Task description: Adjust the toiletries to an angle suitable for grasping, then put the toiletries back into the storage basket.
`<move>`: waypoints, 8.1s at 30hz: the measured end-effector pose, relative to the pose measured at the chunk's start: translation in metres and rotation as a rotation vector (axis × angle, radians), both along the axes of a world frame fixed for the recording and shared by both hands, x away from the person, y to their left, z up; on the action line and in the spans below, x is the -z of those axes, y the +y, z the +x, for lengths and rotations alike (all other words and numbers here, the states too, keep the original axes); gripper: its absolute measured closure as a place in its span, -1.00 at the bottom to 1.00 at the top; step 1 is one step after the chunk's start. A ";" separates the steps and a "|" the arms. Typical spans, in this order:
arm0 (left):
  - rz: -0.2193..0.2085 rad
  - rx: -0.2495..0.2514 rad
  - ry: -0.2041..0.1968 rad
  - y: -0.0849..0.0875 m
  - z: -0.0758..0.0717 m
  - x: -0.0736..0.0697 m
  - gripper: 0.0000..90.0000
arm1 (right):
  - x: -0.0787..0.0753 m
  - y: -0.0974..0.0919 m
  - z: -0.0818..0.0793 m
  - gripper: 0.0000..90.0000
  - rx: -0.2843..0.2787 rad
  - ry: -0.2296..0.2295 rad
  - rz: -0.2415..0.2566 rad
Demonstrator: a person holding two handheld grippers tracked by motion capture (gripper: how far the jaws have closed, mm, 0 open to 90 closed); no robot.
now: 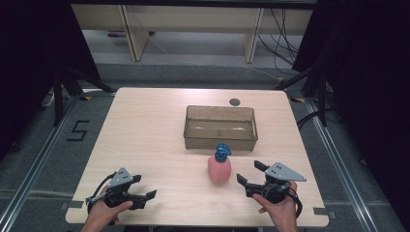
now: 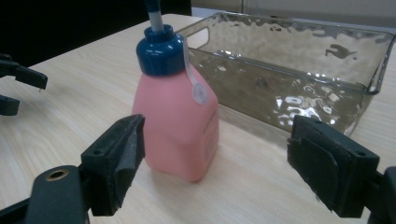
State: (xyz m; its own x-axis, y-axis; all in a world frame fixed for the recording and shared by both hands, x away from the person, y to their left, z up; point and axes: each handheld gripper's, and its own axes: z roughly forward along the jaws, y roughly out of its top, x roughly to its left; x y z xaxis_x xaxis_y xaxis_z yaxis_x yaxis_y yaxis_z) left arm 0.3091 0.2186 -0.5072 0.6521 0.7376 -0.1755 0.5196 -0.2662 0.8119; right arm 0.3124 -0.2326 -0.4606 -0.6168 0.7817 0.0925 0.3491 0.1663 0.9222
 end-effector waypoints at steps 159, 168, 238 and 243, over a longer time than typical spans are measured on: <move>-0.008 0.014 0.007 -0.002 0.001 -0.002 -0.67 | -0.093 0.052 0.089 0.19 -0.036 -0.131 -0.001; -0.009 0.013 0.005 -0.002 0.000 -0.002 -0.67 | -0.103 0.041 0.103 0.19 0.005 -0.112 0.025; -0.035 0.012 -0.001 -0.002 -0.001 -0.002 -0.67 | -0.043 0.006 0.177 0.19 0.156 -0.025 -0.031; -0.036 0.010 -0.007 -0.002 -0.001 -0.002 -0.67 | -0.040 0.005 0.176 0.19 0.157 -0.021 -0.042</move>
State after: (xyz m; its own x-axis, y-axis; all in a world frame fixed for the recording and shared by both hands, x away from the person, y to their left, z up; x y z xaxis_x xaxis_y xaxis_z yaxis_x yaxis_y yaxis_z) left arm 0.3082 0.2169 -0.5054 0.6609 0.7241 -0.1972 0.5113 -0.2422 0.8246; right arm 0.4885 -0.2275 -0.4205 -0.4883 0.8715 0.0462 0.3542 0.1496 0.9231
